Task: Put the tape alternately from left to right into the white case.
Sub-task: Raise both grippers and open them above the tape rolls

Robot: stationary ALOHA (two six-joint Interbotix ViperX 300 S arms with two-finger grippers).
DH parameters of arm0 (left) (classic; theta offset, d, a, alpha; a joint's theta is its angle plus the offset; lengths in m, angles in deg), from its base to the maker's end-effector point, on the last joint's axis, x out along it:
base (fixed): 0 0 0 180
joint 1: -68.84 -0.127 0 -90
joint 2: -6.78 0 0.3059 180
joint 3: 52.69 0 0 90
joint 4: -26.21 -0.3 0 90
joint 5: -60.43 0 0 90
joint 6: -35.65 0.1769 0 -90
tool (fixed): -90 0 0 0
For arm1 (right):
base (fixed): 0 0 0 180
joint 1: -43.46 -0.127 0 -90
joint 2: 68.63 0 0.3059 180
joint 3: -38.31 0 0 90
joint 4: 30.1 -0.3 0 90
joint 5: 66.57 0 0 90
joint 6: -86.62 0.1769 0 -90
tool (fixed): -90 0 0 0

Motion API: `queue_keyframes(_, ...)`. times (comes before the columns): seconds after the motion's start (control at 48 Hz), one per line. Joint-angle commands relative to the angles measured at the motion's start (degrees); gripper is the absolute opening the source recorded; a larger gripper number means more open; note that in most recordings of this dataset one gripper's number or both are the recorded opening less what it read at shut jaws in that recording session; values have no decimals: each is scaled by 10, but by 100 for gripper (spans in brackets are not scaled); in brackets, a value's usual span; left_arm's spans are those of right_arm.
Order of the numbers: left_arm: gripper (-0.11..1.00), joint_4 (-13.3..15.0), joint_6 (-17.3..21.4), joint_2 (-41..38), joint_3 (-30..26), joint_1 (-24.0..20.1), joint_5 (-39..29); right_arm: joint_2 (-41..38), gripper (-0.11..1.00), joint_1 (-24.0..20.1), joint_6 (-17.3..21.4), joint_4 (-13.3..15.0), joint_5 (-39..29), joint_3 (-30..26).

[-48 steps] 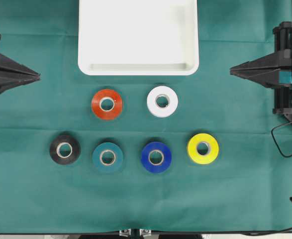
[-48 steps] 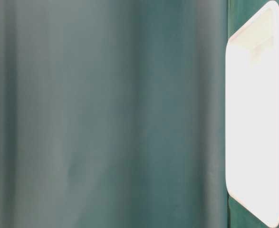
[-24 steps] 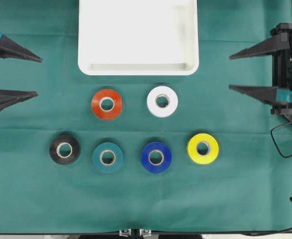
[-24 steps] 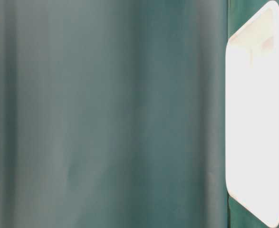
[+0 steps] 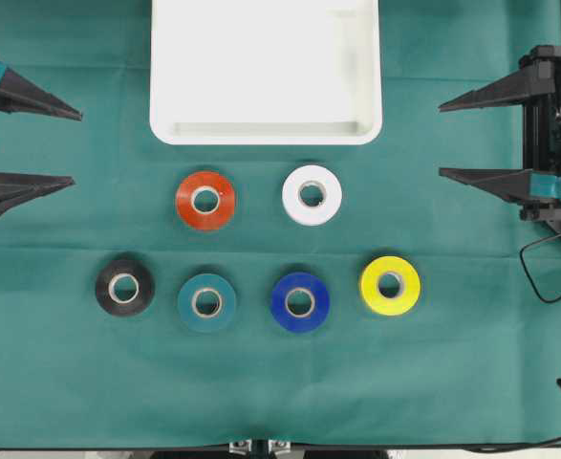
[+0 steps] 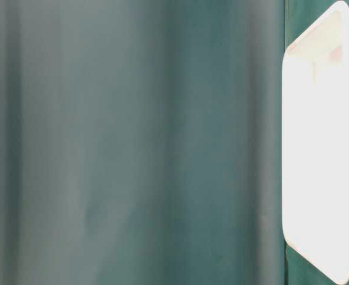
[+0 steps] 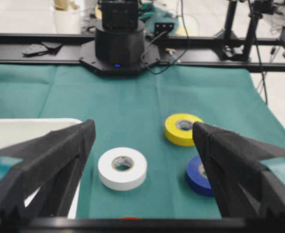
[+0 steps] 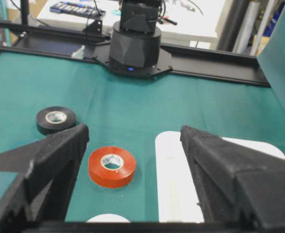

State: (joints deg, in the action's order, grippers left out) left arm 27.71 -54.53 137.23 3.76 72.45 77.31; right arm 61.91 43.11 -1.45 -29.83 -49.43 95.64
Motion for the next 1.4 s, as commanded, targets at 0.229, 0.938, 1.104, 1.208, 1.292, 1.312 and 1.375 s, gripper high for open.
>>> queue_keyframes(0.229,66,4,-2,-4,-18,2,-40,-27,86,-1,32,1,-26,-29)
queue_keyframes(0.938,65,3,-30,-168,-109,-31,-177,-123,86,11,38,1,-127,-103)
queue_keyframes(1.104,65,4,-31,-228,-137,-31,-213,-156,86,13,40,1,-166,-121)
queue_keyframes(1.208,65,3,-31,-258,-155,-31,-221,-182,86,14,40,1,-183,-134)
queue_keyframes(1.292,65,3,-31,-279,-167,-31,-230,-206,86,15,40,0,-193,-141)
queue_keyframes(1.312,65,3,-31,-284,-171,-31,-234,-211,86,15,40,1,-195,-143)
queue_keyframes(1.375,65,4,-31,-300,-182,-32,-247,-228,86,15,40,1,-200,-149)
